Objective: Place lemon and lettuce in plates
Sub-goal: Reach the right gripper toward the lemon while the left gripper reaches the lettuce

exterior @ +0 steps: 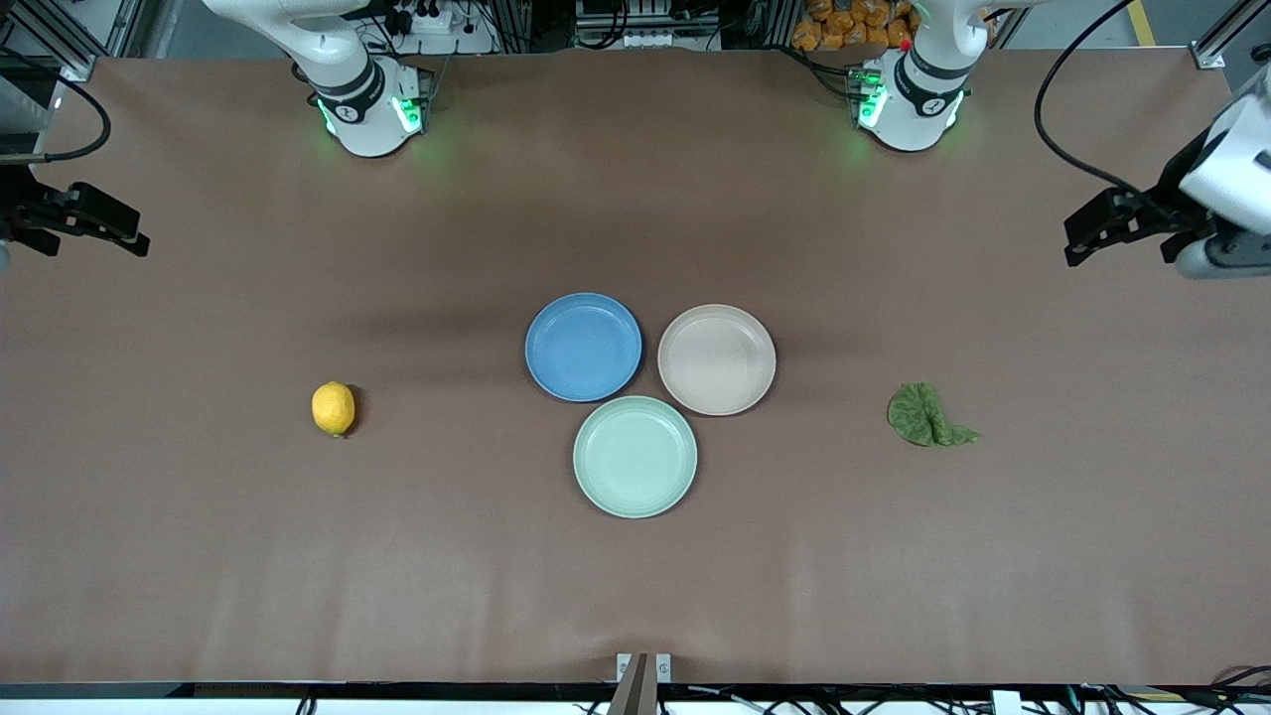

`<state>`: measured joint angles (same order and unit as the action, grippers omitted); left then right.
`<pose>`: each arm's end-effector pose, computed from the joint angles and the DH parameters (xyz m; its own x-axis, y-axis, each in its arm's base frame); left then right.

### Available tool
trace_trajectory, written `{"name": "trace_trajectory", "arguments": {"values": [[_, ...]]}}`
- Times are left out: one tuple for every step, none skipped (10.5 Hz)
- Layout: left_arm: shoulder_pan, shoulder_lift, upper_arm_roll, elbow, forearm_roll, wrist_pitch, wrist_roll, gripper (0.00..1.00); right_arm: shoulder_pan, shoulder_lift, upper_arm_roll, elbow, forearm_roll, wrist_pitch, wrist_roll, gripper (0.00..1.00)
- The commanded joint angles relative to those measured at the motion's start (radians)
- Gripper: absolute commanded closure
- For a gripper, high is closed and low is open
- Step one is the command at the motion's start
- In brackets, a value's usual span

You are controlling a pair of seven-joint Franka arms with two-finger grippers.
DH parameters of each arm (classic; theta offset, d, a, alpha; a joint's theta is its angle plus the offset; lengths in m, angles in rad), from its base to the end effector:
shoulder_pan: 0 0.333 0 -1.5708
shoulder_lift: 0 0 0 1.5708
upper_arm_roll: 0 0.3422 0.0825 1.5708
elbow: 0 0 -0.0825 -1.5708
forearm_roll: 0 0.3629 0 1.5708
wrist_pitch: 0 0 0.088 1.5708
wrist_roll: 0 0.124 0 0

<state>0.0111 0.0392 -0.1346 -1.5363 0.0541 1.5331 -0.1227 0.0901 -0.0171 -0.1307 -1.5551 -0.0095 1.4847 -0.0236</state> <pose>0.5386 -0.0583 0.6252 0.9994 0.0011 -0.0357 -0.0009 -0.9986 -0.0536 0.5174 -0.0229 0.6423 0.9984 -0.0176 -0.0536 -0.0173 -0.9998 0.0060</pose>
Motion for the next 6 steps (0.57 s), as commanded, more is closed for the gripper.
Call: {"name": "trace_trajectory", "arguments": {"values": [[0.003,0.063,-0.005,-0.088,0.02,0.082,0.008,0.0,0.008,0.013,-0.004,0.015,0.013,-0.017,0.001,0.0],[0.003,0.099,-0.005,-0.125,0.018,0.143,0.006,0.0,0.01,0.013,-0.001,0.006,0.013,-0.012,-0.001,0.0],[0.001,0.152,-0.005,-0.131,0.019,0.177,0.005,0.0,0.011,0.022,-0.001,-0.014,0.013,-0.006,-0.001,0.0],[0.001,0.207,-0.005,-0.131,0.021,0.211,0.006,0.0,0.016,0.045,0.0,-0.025,0.013,0.0,-0.001,0.0],[-0.002,0.27,-0.005,-0.131,0.033,0.261,0.012,0.0,0.025,0.075,0.0,-0.033,0.013,0.021,-0.001,0.0],[-0.008,0.336,-0.005,-0.133,0.07,0.324,0.009,0.0,0.039,0.097,0.003,-0.043,0.013,0.049,-0.001,0.0]]}}
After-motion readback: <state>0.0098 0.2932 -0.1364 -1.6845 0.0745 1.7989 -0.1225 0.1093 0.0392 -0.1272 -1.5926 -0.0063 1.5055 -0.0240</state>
